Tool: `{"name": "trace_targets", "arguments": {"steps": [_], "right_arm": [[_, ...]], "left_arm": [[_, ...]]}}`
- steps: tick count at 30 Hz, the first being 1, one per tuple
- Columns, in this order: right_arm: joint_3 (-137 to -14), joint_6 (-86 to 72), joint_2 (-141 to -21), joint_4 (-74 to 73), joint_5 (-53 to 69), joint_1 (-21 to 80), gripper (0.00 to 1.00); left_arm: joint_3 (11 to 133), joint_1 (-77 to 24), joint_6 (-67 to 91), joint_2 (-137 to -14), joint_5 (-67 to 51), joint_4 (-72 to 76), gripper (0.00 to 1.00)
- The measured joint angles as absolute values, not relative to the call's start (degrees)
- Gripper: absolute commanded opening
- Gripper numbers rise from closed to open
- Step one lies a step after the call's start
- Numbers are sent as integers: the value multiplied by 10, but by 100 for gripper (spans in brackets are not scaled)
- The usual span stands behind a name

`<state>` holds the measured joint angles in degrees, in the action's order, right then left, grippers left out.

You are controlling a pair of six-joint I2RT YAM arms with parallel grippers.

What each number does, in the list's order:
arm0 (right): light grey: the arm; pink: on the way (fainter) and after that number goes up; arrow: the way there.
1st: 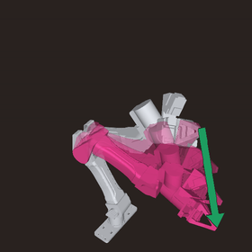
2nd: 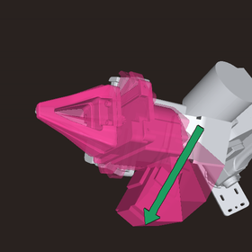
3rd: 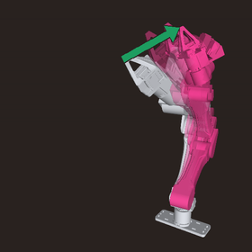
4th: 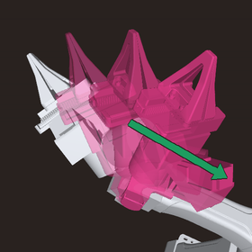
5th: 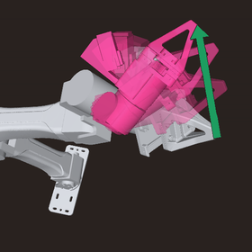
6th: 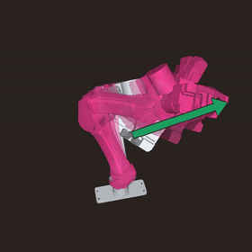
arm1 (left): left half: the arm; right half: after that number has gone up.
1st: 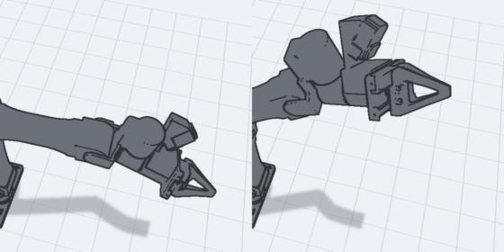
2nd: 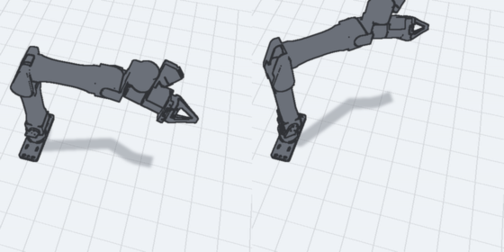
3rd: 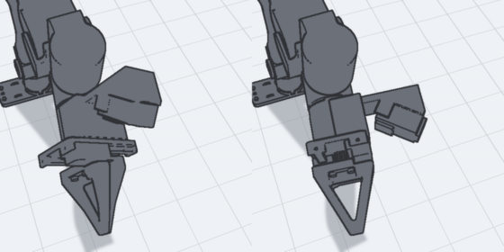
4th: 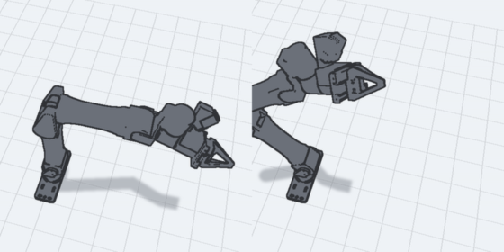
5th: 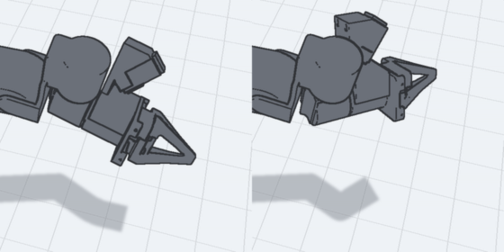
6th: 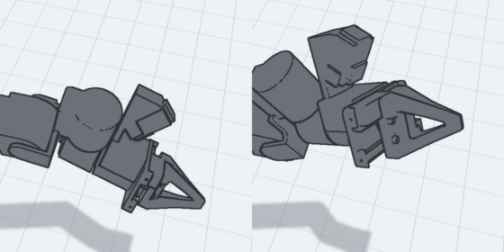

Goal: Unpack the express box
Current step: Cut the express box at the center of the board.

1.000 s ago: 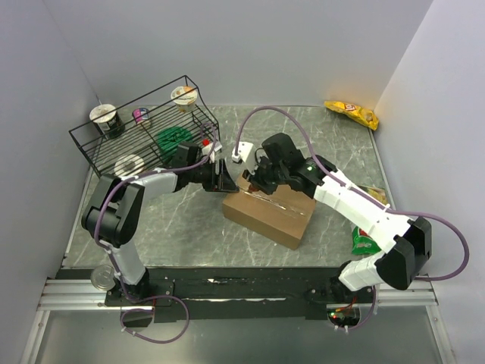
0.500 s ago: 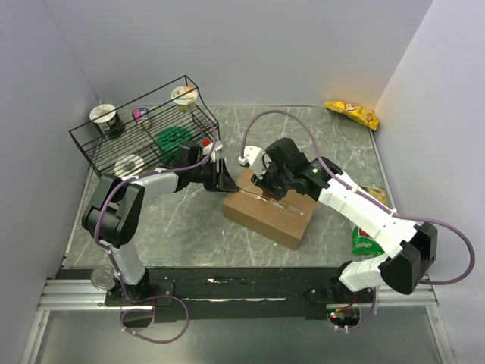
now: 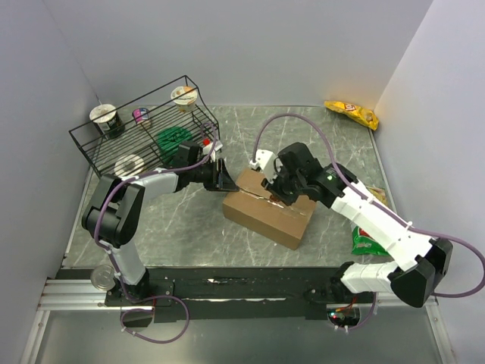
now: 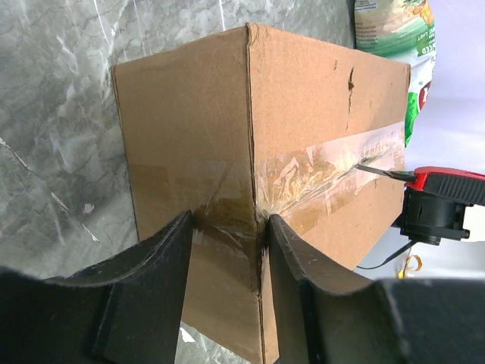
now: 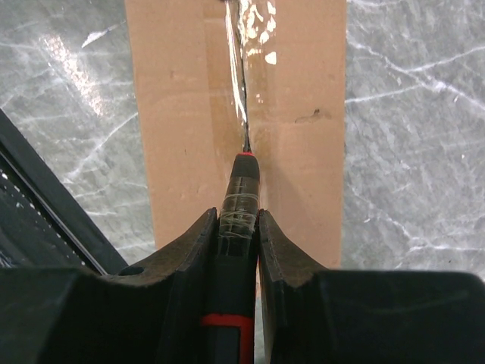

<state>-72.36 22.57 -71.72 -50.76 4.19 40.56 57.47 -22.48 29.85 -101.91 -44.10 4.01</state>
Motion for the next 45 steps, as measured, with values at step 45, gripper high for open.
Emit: {"name": "trace_targets", "arguments": {"steps": [45], "right_arm": [[-688,256,-612,-611,81,349,0]], "left_arm": [[583,-226,289,-1013,-427,30,9]]}}
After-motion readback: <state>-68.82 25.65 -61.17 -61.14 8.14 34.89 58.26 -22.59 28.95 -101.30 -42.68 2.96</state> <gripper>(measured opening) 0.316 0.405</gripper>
